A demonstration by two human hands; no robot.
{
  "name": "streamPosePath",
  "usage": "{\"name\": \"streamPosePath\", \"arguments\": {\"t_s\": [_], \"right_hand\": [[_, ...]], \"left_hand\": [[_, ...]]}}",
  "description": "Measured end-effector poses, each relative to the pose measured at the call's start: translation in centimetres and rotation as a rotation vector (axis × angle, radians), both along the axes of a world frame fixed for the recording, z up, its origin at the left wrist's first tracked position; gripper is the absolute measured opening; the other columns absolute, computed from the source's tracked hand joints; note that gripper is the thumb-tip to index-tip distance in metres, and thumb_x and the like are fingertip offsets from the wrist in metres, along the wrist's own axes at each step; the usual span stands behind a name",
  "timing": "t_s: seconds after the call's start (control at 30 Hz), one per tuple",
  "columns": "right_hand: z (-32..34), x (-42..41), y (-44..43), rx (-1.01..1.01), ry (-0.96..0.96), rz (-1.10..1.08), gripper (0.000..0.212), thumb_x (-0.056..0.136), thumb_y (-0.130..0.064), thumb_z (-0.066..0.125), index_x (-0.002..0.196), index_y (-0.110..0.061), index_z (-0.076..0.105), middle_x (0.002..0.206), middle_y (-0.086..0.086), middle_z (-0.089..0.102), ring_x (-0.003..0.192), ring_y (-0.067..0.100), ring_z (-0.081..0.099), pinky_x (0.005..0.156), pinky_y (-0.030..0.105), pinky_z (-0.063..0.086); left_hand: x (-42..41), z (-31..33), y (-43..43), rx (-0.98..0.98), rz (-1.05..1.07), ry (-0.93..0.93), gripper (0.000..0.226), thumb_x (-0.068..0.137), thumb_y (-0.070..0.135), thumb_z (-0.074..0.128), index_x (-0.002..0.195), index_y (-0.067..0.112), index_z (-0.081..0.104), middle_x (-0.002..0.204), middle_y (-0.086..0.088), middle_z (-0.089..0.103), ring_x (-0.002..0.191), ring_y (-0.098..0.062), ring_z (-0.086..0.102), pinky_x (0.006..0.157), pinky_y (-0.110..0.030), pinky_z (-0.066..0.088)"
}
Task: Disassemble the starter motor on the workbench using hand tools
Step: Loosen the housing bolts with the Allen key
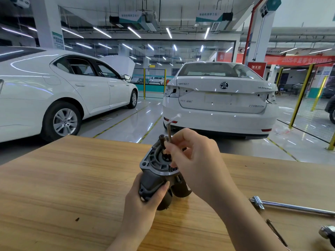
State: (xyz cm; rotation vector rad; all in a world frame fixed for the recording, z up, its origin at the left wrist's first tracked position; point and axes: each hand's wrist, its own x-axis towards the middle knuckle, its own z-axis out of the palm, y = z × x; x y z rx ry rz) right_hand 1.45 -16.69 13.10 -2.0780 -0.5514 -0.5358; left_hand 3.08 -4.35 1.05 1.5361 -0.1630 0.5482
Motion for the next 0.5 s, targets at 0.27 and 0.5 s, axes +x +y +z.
{"name": "streamPosePath", "arguments": {"t_s": [0.27, 0.5], "right_hand": [[0.00, -0.18, 0.09, 0.007, 0.013, 0.022, 0.010, 0.083, -0.037, 0.062, 0.082, -0.028, 0.058, 0.075, -0.011, 0.066, 0.071, 0.006, 0.063, 0.070, 0.032, 0.055], [0.23, -0.21, 0.06, 0.030, 0.052, -0.025, 0.021, 0.075, -0.035, 0.071, 0.067, -0.027, 0.054, 0.069, -0.009, 0.065, 0.069, 0.007, 0.064, 0.069, 0.035, 0.056]], "left_hand": [[-0.04, -0.20, -0.03, -0.018, -0.036, 0.004, 0.058, 0.049, 0.052, 0.070, 0.103, 0.034, 0.056, 0.097, 0.025, 0.066, 0.092, 0.005, 0.062, 0.068, -0.005, 0.048], [0.11, -0.34, 0.03, -0.006, -0.020, 0.001, 0.059, 0.050, 0.053, 0.069, 0.104, 0.033, 0.056, 0.097, 0.022, 0.067, 0.093, 0.005, 0.062, 0.068, -0.005, 0.047]]}}
